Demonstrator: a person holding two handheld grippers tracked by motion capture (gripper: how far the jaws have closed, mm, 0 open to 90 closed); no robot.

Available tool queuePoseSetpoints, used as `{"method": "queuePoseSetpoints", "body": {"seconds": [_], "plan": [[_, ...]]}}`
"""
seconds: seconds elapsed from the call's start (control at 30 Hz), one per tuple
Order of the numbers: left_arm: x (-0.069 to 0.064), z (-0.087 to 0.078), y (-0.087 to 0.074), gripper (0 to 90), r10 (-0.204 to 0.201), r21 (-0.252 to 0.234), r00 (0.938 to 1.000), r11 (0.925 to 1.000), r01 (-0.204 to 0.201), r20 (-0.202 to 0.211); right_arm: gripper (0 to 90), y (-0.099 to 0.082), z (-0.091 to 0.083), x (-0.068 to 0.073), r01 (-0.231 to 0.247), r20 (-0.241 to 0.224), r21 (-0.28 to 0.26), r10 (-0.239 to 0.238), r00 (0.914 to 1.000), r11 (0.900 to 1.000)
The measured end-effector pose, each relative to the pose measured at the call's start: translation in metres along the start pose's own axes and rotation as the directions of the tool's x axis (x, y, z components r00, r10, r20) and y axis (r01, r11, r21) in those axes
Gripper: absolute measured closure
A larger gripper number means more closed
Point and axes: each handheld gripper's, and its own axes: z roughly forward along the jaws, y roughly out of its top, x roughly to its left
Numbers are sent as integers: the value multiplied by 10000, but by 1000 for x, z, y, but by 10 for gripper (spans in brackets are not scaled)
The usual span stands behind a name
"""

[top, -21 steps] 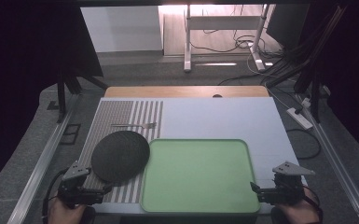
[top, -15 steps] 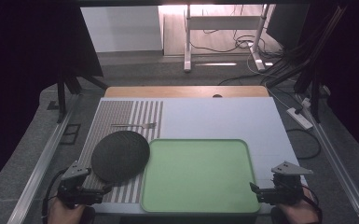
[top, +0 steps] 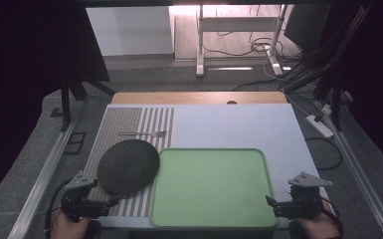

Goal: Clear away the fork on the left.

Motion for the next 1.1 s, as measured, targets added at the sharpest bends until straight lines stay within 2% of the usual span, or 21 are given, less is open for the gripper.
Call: {"method": "queuePoseSetpoints", "body": {"seconds": [0.2, 0.57, 0.87, 1.1], "plan": [[-2, 1, 1, 0, 93, 102, 10000, 9999, -93, 35, 0, 0, 1, 0, 41, -16, 17, -41, 10000, 10000], [-3, 2, 8, 0, 331, -409, 9994, 9986, -326, 114, 0, 0, 2, 2, 170, -57, 167, -169, 9998, 9997], [-2, 9, 17, 0, 895, -685, 9958, 9938, -879, 207, 0, 0, 2, 2, 253, -104, 178, -251, 9996, 9995], [4, 17, 24, 0, 807, -713, 9960, 9944, -777, 392, 0, 0, 2, 2, 233, -109, 164, -231, 9997, 9996]]}}
